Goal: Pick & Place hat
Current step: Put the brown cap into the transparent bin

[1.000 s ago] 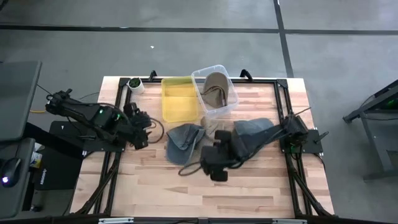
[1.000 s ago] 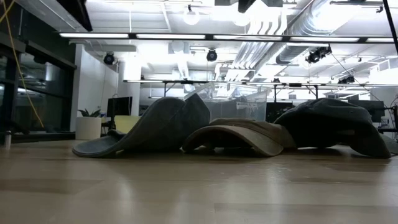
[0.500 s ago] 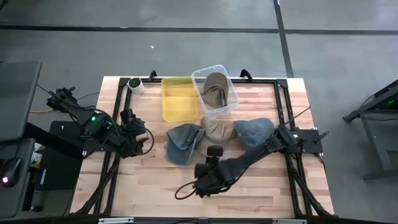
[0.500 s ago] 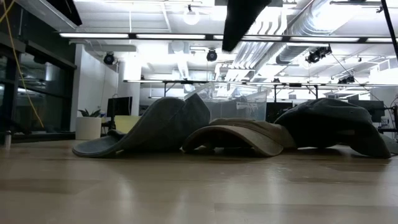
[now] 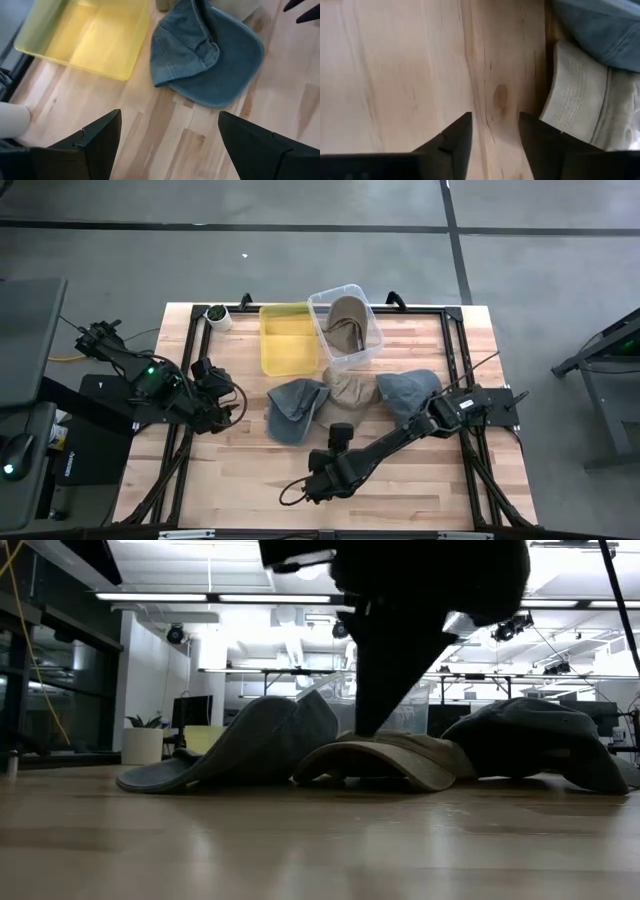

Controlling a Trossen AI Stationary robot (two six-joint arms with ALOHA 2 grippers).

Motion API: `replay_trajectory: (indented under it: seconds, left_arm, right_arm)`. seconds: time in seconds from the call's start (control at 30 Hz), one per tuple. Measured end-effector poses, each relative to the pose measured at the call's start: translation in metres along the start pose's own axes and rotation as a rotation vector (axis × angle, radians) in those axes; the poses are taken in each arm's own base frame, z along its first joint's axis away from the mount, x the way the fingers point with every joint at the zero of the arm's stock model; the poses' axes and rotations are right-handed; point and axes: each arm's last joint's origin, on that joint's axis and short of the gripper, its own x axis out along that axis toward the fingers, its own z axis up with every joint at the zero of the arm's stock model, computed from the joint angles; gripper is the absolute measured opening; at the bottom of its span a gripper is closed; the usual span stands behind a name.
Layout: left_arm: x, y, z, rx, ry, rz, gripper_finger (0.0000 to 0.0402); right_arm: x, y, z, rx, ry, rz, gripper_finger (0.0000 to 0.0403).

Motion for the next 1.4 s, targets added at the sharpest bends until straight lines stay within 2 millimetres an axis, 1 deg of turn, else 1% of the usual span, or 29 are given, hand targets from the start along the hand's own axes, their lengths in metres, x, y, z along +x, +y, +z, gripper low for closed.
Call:
replay_trajectory:
  seconds: [0.17, 0.3, 0.43, 0.57, 0.73, 0.83, 1.07, 1.23, 1.33, 1.4]
  left_arm:
    - [0.0, 0.0, 0.0, -0.007, 0.0, -0.006, 0.0309]
    - [0.0, -0.002, 0.002, -0.012, -0.018, -0.011, 0.0309]
    - [0.0, -0.002, 0.002, -0.002, -0.034, -0.009, 0.0309]
    - [0.0, -0.002, 0.003, 0.0, -0.046, 0.001, 0.0309]
    - [0.0, -0.002, 0.003, 0.0, -0.059, 0.011, 0.0309]
    - [0.0, -0.001, 0.004, 0.0, -0.076, 0.028, 0.0309]
    - [0.001, 0.0, 0.004, 0.001, -0.101, 0.053, 0.0309]
    - [0.006, -0.001, 0.0, 0.014, -0.093, 0.073, 0.0309]
    - [0.011, -0.001, -0.003, 0.019, -0.082, 0.086, 0.0309]
    - [0.015, -0.002, -0.005, 0.013, -0.077, 0.093, 0.0309]
  right_arm:
    - [0.0, -0.001, 0.002, 0.068, -0.043, -0.049, 0.0213]
    - [0.0, -0.003, 0.001, 0.115, -0.061, -0.1, 0.0236]
    - [0.0, -0.005, 0.002, 0.143, -0.091, -0.136, 0.0238]
    - [-0.001, -0.003, 0.001, 0.112, -0.121, -0.171, 0.0239]
    - [-0.001, -0.003, 0.003, 0.113, -0.136, -0.17, 0.0239]
    - [0.002, 0.0, 0.004, 0.106, -0.146, -0.176, 0.0239]
    - [0.019, 0.002, 0.002, 0.094, -0.106, -0.216, 0.0239]
    - [0.038, 0.002, 0.0, 0.122, -0.055, -0.256, 0.0239]
    - [0.046, 0.001, 0.001, 0.117, -0.038, -0.275, 0.0239]
    - [0.048, -0.003, 0.001, 0.116, -0.025, -0.297, 0.0239]
